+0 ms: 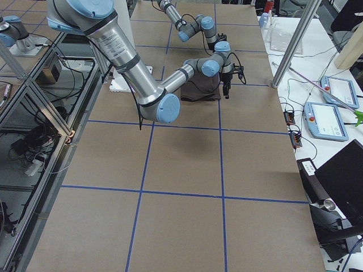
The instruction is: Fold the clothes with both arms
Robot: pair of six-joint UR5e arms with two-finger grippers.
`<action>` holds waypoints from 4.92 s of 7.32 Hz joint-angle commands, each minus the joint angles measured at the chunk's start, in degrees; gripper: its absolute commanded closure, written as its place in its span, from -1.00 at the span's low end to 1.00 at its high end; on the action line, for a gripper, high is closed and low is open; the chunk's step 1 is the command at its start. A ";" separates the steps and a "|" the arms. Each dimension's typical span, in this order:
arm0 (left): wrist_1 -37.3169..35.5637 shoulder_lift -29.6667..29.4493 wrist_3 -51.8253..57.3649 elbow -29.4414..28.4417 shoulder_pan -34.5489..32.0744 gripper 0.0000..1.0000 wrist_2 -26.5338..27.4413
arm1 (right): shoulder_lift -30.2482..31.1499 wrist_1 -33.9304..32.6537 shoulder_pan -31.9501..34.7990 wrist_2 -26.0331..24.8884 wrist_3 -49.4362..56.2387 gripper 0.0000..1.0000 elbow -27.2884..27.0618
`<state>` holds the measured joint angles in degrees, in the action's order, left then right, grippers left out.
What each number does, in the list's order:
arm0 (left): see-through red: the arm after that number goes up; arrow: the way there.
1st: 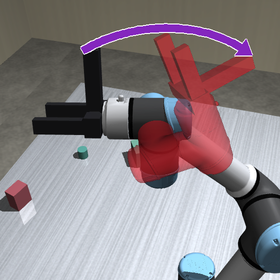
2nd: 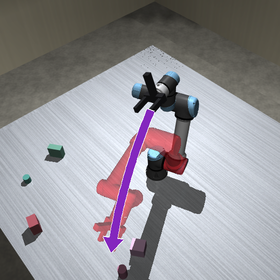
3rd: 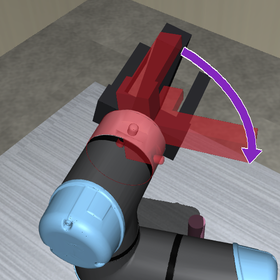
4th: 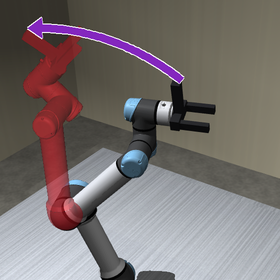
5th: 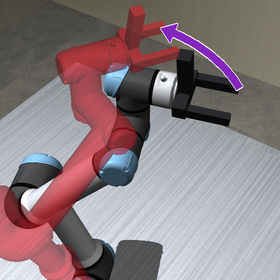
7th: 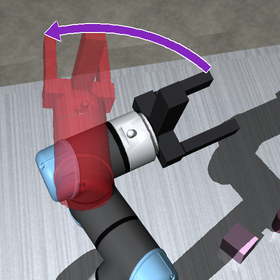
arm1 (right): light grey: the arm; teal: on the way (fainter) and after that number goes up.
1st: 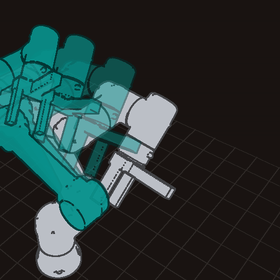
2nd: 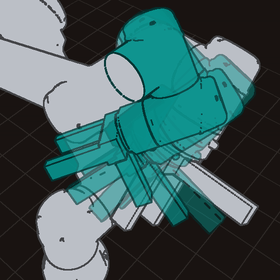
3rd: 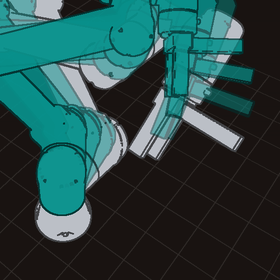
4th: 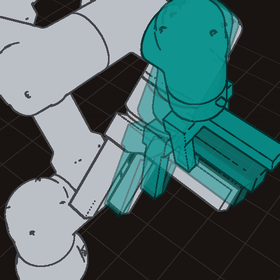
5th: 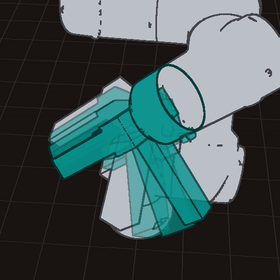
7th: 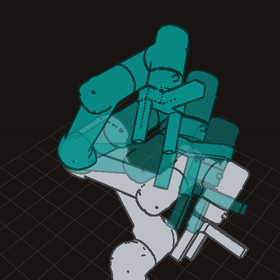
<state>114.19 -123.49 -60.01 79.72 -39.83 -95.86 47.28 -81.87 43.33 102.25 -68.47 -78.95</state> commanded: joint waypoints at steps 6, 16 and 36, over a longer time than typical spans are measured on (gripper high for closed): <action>-3.00 19.08 21.37 26.99 -13.66 -1.00 -15.90 | 17.18 -10.35 17.00 17.95 27.15 -1.00 -20.83; -26.22 43.31 65.37 21.45 -52.89 -1.00 -40.15 | 55.36 -18.59 46.84 33.34 65.39 -1.00 -28.27; -17.95 43.33 65.46 19.68 -52.36 -1.00 -38.70 | 55.81 -5.76 46.76 25.63 65.39 -1.00 -22.21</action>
<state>96.24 -80.20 5.52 99.45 -92.20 -134.53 103.03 -87.66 90.10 127.90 -3.31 -101.22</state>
